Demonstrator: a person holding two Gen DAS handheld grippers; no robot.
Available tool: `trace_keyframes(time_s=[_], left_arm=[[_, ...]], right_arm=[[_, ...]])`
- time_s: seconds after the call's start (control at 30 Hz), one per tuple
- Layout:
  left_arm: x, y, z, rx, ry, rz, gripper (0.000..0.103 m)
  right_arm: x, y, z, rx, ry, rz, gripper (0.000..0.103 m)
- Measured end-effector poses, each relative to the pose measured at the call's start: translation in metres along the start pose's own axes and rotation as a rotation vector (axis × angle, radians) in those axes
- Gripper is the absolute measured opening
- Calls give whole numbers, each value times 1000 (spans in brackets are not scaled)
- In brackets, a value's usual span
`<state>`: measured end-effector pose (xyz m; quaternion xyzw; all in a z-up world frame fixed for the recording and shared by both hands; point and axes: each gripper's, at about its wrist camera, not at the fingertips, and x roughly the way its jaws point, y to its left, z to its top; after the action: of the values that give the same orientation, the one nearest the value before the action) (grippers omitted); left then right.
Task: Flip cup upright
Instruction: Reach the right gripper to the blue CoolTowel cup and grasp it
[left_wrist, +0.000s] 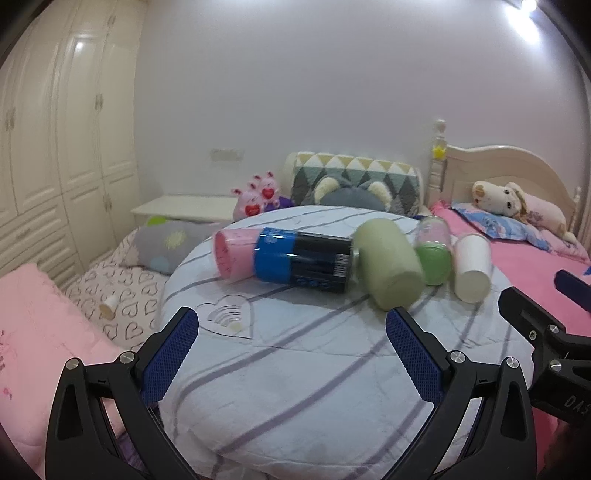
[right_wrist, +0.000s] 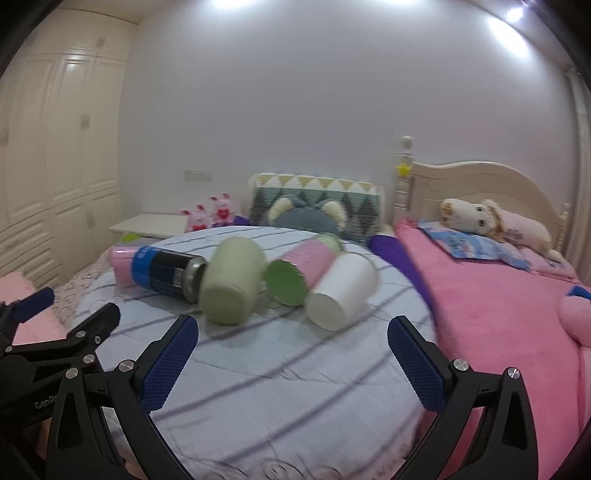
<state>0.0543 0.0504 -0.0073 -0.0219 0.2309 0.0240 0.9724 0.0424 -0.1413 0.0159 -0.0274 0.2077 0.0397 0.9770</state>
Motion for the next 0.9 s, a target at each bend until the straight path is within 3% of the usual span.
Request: trace_keyframes(time_s=[0.1,0.4,0.6,0.77,0.83,0.9], left_arm=[[9,14,6,-46,40,32,103],[35,46,20,-157,171,135,103],[36,61,23,-230,263,172,103],[51,69,20,-289,364,228,103],[57,71,17,-304,406,240,103],[60,72,16,-321,417,257,103]], right_arm=[[19,13,16,-43,20,136,103],[69,61,71,-317,80,363,98],[99,93,91,-541,189,561,97],[123,121,89,-735,291,622,96],[139,128,89,-787,341,649,81],[153,134,87,-831,406,672,73]])
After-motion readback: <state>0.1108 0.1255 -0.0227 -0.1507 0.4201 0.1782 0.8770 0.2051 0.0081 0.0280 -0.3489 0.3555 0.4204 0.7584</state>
